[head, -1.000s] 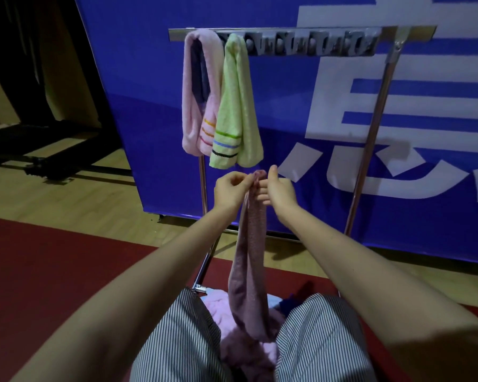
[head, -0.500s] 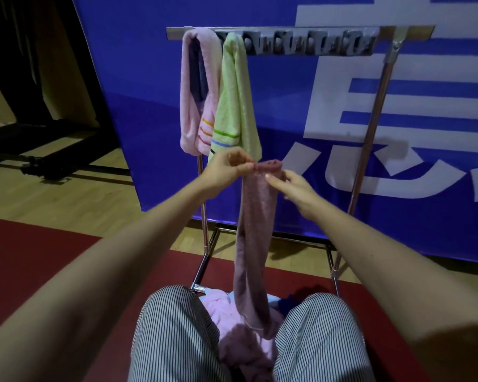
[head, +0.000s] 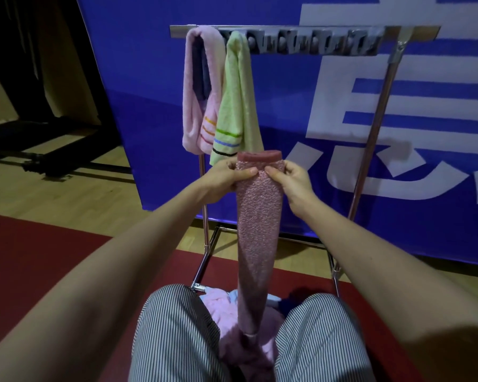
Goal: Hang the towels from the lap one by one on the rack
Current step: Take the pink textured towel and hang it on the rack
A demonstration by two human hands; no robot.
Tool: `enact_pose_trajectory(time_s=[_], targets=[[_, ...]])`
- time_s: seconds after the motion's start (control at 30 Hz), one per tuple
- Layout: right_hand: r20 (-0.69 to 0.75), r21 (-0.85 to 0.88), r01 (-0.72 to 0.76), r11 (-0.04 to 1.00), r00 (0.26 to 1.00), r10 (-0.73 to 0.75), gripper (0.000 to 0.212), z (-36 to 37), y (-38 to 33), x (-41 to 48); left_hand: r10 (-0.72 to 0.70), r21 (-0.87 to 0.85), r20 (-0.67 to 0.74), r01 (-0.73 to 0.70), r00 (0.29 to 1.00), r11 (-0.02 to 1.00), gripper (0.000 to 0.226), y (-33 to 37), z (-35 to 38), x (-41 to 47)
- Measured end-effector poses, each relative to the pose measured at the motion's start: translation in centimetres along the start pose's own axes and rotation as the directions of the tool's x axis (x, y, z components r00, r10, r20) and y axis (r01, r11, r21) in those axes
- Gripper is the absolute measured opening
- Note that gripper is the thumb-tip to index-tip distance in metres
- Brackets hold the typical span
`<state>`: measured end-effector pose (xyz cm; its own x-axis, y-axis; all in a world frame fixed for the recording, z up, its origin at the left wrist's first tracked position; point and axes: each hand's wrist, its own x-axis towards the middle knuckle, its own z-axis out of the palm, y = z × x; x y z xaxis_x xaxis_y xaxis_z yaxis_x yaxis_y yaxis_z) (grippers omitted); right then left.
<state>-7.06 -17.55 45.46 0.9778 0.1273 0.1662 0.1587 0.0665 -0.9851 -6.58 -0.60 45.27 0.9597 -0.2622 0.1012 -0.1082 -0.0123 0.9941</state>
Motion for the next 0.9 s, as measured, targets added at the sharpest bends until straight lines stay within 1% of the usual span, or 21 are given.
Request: enact_pose_trajectory(time_s=[0.07,0.13,0.17,0.2,0.23,0.27,0.3,0.37,0.4,0.47,0.5,0.57,0.63,0.7,0.73,0.8,0.83,0.87,0.9], targets=[[0.049,0.050,-0.057,0.997,0.997,0.054,0.030,0.0,0.6,-0.2,0.057,-0.087,0.010,-0.056,0.998,0.995,0.023,-0.1,0.2,0.0],[0.160,0.082,-0.175,0.981,0.974,0.160,0.050,-0.5,1.5,-0.4,0.082,-0.153,0.008,-0.079,0.997,0.985,0.019,0.3,0.4,0.1],[0.222,0.055,-0.231,0.971,0.951,0.214,0.060,-0.9,2.1,-0.6,0.087,-0.171,-0.009,-0.087,0.996,0.981,0.016,0.8,0.6,0.2],[0.276,-0.009,-0.272,0.962,0.924,0.264,0.067,-1.3,2.7,-0.8,0.088,-0.191,-0.038,-0.094,0.995,0.977,0.014,1.3,0.8,0.2],[0.314,-0.082,-0.288,0.954,0.901,0.299,0.068,-1.6,3.3,-1.1,0.087,-0.207,-0.078,-0.101,0.993,0.973,0.011,2.0,1.1,0.4],[0.330,-0.135,-0.286,0.949,0.890,0.315,0.064,-1.7,3.8,-1.3,0.081,-0.221,-0.132,-0.109,0.988,0.969,0.009,2.7,1.3,0.5],[0.329,-0.145,-0.281,0.949,0.891,0.314,0.058,-1.6,4.3,-1.3,0.073,-0.237,-0.197,-0.120,0.978,0.964,0.008,3.4,1.5,0.7],[0.309,-0.070,-0.282,0.957,0.906,0.290,0.047,-1.1,4.5,-1.4,0.042,-0.294,-0.295,-0.133,0.954,0.946,0.007,4.0,1.6,1.1],[0.297,-0.016,-0.295,0.955,0.911,0.286,0.043,-0.7,4.2,-1.3,0.011,-0.327,-0.311,-0.118,0.950,0.938,0.013,3.9,1.7,1.1],[0.294,0.094,-0.322,0.942,0.913,0.282,0.038,-0.1,3.5,-1.1,-0.109,-0.360,-0.263,0.008,0.959,0.933,0.035,3.0,1.8,0.7],[0.292,0.147,-0.330,0.932,0.915,0.278,0.038,0.2,3.2,-0.9,-0.167,-0.350,-0.192,0.091,0.967,0.932,0.046,2.2,1.7,0.2],[0.275,0.232,-0.333,0.914,0.924,0.267,0.039,0.4,2.6,-0.5,-0.253,-0.319,-0.002,0.239,0.967,0.917,0.066,-0.1,1.5,-0.9],[0.227,0.297,-0.313,0.902,0.941,0.252,0.035,0.5,2.1,0.0,-0.270,-0.291,0.151,0.303,0.951,0.907,0.079,-2.9,1.2,-2.0],[0.182,0.346,-0.297,0.890,0.952,0.247,0.026,0.5,1.5,0.4,-0.235,-0.280,0.253,0.303,0.938,0.911,0.084,-5.4,1.3,-3.1],[0.162,0.355,-0.287,0.890,0.956,0.243,0.019,0.5,1.2,0.5,-0.224,-0.282,0.279,0.302,0.934,0.911,0.086,-6.4,1.6,-3.7],[0.114,0.311,-0.253,0.916,0.967,0.229,0.008,0.6,0.8,0.6,-0.252,-0.242,0.253,0.314,0.934,0.918,0.086,-7.4,2.1,-4.5],[0.082,0.267,-0.237,0.934,0.971,0.223,0.011,0.7,0.9,0.8,-0.273,-0.207,0.228,0.320,0.935,0.925,0.084,-7.5,2.3,-4.7],[0.052,0.215,-0.230,0.949,0.973,0.224,0.022,0.8,0.9,0.9,-0.281,-0.177,0.196,0.316,0.939,0.932,0.081,-7.4,2.4,-4.7],[0.042,0.169,-0.240,0.956,0.971,0.236,0.043,1.0,0.9,0.8,-0.273,-0.149,0.167,0.298,0.947,0.943,0.076,-7.2,2.4,-4.7]])
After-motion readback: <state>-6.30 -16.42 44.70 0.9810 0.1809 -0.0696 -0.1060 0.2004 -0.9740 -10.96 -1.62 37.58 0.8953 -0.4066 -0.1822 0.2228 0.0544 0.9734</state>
